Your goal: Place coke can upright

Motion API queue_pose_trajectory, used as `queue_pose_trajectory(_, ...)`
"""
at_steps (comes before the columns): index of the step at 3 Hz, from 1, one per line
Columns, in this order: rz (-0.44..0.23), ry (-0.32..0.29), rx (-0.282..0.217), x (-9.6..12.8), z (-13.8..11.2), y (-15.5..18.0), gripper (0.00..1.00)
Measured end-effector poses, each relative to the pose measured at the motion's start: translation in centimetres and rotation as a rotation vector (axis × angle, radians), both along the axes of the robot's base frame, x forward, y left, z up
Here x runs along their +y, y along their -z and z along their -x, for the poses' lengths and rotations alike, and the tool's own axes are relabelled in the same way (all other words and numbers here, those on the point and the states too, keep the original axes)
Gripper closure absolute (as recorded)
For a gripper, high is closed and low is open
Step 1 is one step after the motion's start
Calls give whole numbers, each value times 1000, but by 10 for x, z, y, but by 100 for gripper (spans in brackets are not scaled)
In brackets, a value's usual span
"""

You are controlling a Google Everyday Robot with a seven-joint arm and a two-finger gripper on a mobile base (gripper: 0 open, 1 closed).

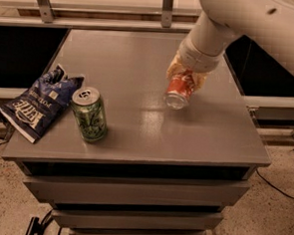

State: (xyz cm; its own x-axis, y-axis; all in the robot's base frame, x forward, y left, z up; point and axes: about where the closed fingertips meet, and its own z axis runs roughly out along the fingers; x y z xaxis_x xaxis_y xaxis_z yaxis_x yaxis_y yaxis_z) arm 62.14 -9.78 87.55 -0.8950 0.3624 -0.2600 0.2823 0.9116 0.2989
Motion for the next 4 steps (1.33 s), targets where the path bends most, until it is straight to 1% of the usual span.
queue_pose_trajectory(1,-116,-85,-100,-11,-1,12,100)
queue_pose_trajectory(2,-141,-74,-208,-47,-5,-4,100)
queue_pose_trajectory(3,-131,-83,-206,-43,-5,-3,100)
queue_pose_trajectory(4,-162,-124,-237,-41,-8,-4,100)
